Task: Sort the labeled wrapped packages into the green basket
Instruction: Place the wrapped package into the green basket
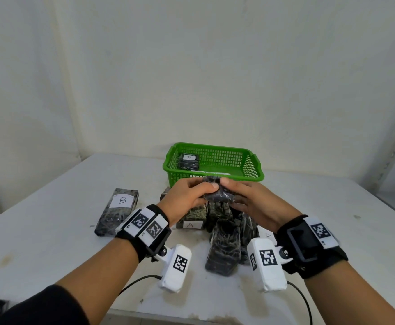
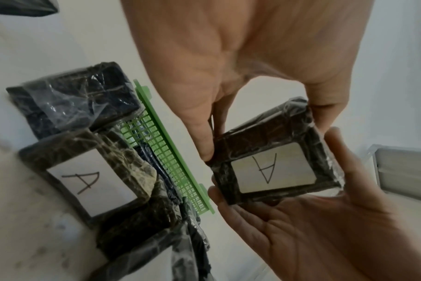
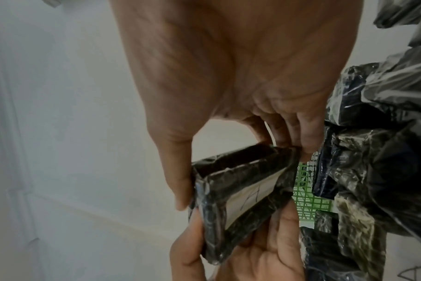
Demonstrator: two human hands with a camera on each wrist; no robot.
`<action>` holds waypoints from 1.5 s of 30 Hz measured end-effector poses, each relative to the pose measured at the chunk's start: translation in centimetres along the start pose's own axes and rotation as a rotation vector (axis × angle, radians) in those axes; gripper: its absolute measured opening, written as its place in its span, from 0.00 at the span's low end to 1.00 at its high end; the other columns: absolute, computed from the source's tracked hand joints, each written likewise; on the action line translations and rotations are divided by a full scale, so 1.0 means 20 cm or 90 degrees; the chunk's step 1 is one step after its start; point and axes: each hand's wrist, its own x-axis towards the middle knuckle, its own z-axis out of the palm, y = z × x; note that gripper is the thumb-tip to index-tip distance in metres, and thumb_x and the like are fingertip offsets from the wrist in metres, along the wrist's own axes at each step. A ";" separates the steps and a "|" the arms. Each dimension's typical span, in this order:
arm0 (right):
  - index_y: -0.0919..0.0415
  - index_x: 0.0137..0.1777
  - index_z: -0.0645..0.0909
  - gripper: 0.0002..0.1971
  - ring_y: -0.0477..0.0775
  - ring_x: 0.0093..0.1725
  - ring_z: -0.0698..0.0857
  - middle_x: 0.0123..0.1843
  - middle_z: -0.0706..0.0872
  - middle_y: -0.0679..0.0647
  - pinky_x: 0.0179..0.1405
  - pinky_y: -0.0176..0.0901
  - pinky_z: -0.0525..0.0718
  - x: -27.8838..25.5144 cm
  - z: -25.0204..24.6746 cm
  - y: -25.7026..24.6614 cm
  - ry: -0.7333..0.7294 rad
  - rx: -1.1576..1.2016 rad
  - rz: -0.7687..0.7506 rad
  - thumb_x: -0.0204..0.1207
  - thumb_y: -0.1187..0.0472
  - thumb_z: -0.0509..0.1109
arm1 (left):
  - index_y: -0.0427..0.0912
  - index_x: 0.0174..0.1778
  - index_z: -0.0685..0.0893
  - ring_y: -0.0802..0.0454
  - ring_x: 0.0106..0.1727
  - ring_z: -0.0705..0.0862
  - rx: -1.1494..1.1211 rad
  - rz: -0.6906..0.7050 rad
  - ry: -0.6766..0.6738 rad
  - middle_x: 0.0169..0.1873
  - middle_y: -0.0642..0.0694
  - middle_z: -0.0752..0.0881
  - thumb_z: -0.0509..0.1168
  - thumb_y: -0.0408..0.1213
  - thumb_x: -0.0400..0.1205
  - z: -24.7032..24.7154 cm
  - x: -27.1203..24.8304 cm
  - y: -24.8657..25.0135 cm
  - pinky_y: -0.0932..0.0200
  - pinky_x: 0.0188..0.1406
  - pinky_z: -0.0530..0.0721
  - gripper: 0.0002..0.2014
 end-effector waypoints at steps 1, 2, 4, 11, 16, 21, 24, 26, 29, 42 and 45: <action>0.57 0.63 0.89 0.24 0.45 0.57 0.93 0.59 0.95 0.50 0.52 0.33 0.85 0.00 0.00 0.01 0.004 0.001 0.000 0.69 0.46 0.76 | 0.36 0.63 0.86 0.44 0.64 0.87 0.005 0.005 0.003 0.60 0.39 0.89 0.74 0.41 0.74 0.00 0.00 -0.01 0.47 0.68 0.83 0.22; 0.58 0.63 0.90 0.25 0.47 0.58 0.92 0.60 0.95 0.51 0.56 0.36 0.85 0.00 -0.01 0.01 0.014 -0.003 -0.003 0.68 0.48 0.77 | 0.36 0.64 0.86 0.43 0.64 0.87 0.002 0.009 -0.001 0.60 0.39 0.89 0.74 0.42 0.73 0.00 0.00 0.00 0.46 0.69 0.82 0.24; 0.57 0.64 0.90 0.23 0.48 0.58 0.92 0.60 0.95 0.52 0.60 0.41 0.84 0.01 -0.01 0.02 0.038 -0.022 -0.015 0.69 0.49 0.78 | 0.34 0.67 0.84 0.40 0.68 0.84 -0.026 0.004 -0.022 0.64 0.37 0.87 0.71 0.41 0.76 -0.01 -0.01 0.00 0.45 0.72 0.80 0.24; 0.54 0.60 0.91 0.21 0.41 0.54 0.92 0.56 0.95 0.46 0.54 0.35 0.84 0.00 -0.02 0.01 0.011 -0.007 -0.005 0.67 0.49 0.78 | 0.38 0.61 0.88 0.45 0.65 0.87 0.002 -0.009 -0.012 0.61 0.39 0.89 0.74 0.44 0.71 -0.03 0.01 0.03 0.43 0.73 0.79 0.23; 0.57 0.61 0.90 0.13 0.39 0.52 0.93 0.55 0.96 0.47 0.45 0.27 0.86 0.02 -0.02 0.02 0.039 -0.011 -0.022 0.77 0.62 0.78 | 0.38 0.66 0.85 0.43 0.67 0.85 -0.017 -0.015 -0.057 0.64 0.39 0.87 0.70 0.40 0.77 -0.03 -0.01 0.03 0.48 0.70 0.81 0.21; 0.63 0.65 0.88 0.24 0.48 0.58 0.93 0.61 0.95 0.54 0.53 0.34 0.88 0.01 -0.02 0.02 0.026 -0.017 -0.025 0.69 0.55 0.80 | 0.31 0.68 0.81 0.41 0.67 0.85 -0.009 -0.002 -0.044 0.64 0.37 0.87 0.74 0.35 0.72 -0.04 0.00 0.02 0.47 0.69 0.82 0.28; 0.64 0.63 0.89 0.22 0.49 0.55 0.94 0.59 0.95 0.56 0.49 0.34 0.90 0.01 -0.02 0.02 0.037 -0.003 -0.034 0.68 0.60 0.80 | 0.30 0.71 0.78 0.40 0.67 0.85 -0.029 -0.023 -0.067 0.66 0.35 0.85 0.74 0.32 0.72 -0.05 -0.01 0.01 0.45 0.70 0.81 0.30; 0.64 0.65 0.88 0.24 0.50 0.58 0.94 0.61 0.95 0.56 0.55 0.37 0.91 -0.01 -0.01 0.01 0.031 0.002 -0.026 0.68 0.58 0.80 | 0.34 0.70 0.80 0.42 0.66 0.86 -0.021 -0.019 -0.037 0.65 0.37 0.86 0.79 0.37 0.66 -0.06 -0.01 0.00 0.45 0.68 0.82 0.35; 0.60 0.69 0.86 0.28 0.57 0.64 0.92 0.64 0.94 0.58 0.69 0.51 0.88 -0.03 -0.01 -0.01 0.021 0.018 0.025 0.74 0.43 0.74 | 0.42 0.71 0.79 0.49 0.67 0.85 0.039 0.025 0.022 0.64 0.45 0.86 0.83 0.41 0.57 -0.07 0.00 0.00 0.46 0.68 0.83 0.42; 0.61 0.72 0.80 0.25 0.65 0.58 0.94 0.60 0.93 0.65 0.60 0.58 0.92 0.00 0.00 0.01 0.122 0.021 0.013 0.77 0.72 0.79 | 0.45 0.66 0.84 0.53 0.60 0.88 0.233 0.077 0.068 0.58 0.50 0.90 0.80 0.39 0.73 -0.04 0.00 0.05 0.46 0.68 0.83 0.25; 0.59 0.71 0.83 0.22 0.60 0.56 0.95 0.59 0.95 0.60 0.60 0.51 0.91 -0.01 0.00 -0.01 0.123 0.025 0.014 0.78 0.58 0.80 | 0.44 0.64 0.83 0.53 0.58 0.89 0.208 0.135 0.103 0.55 0.48 0.90 0.80 0.30 0.70 -0.04 0.00 0.05 0.50 0.65 0.86 0.26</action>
